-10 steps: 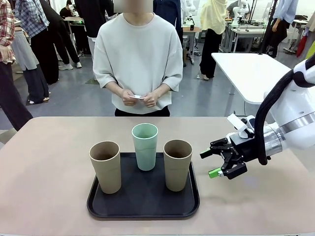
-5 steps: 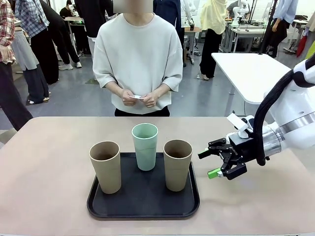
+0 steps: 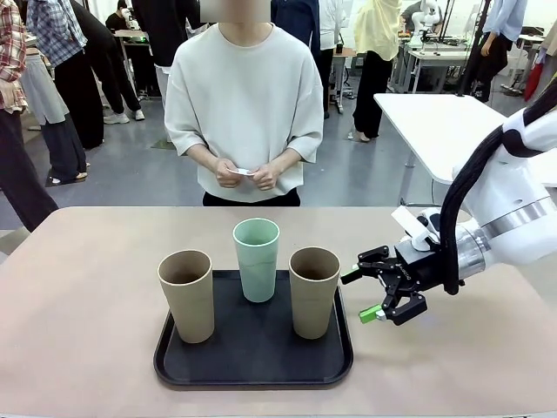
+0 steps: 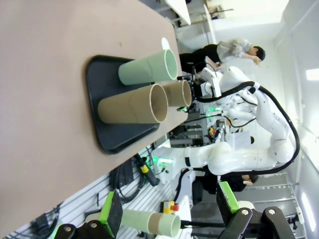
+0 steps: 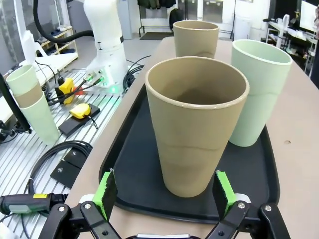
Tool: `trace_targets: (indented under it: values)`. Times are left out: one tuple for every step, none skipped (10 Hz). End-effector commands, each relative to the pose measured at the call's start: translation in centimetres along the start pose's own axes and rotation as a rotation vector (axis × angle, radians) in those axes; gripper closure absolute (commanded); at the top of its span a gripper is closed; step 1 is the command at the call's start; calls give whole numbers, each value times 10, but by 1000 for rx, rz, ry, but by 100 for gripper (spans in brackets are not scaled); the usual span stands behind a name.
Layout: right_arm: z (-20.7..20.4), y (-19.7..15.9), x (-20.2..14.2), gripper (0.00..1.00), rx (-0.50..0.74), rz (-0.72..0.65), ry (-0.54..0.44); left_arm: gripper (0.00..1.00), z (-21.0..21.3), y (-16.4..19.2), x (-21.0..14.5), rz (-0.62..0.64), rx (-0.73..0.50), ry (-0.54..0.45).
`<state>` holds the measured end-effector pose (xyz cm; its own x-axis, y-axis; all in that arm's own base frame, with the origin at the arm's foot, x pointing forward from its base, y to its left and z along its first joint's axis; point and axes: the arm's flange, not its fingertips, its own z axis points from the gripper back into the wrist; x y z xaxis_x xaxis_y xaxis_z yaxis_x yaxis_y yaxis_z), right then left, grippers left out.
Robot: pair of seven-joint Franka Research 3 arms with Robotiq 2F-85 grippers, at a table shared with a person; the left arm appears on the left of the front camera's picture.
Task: Place coasters on the table and set cups on them.
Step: Pick up one Reusable plastic cup and place it on a coaster set by the human.
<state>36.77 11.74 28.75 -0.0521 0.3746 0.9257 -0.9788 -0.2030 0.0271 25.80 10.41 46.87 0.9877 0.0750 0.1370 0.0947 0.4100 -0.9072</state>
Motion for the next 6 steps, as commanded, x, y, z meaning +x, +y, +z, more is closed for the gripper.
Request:
trace_targets:
  values:
    - [-15, -12, -7, 0, -42, 19, -26, 0, 1, 0, -1, -7, -10, -3]
    - [-17, -18, -9, 0, -72, 3, -30, 0, 1, 0, -1, -7, -10, -3]
    - [-20, -22, -11, 0, -76, -4, -37, 0, 1, 0, -1, -7, -10, -3]
    - [-26, -27, -13, 0, -65, -12, -38, 0, 1, 0, -1, -7, -10, -3]
    - [-33, -32, -13, 0, -44, -13, -33, 0, 1, 0, -1, -7, -10, -3]
    - [-41, -33, -13, 0, -26, -15, -38, 0, 1, 0, -1, -7, -10, -3]
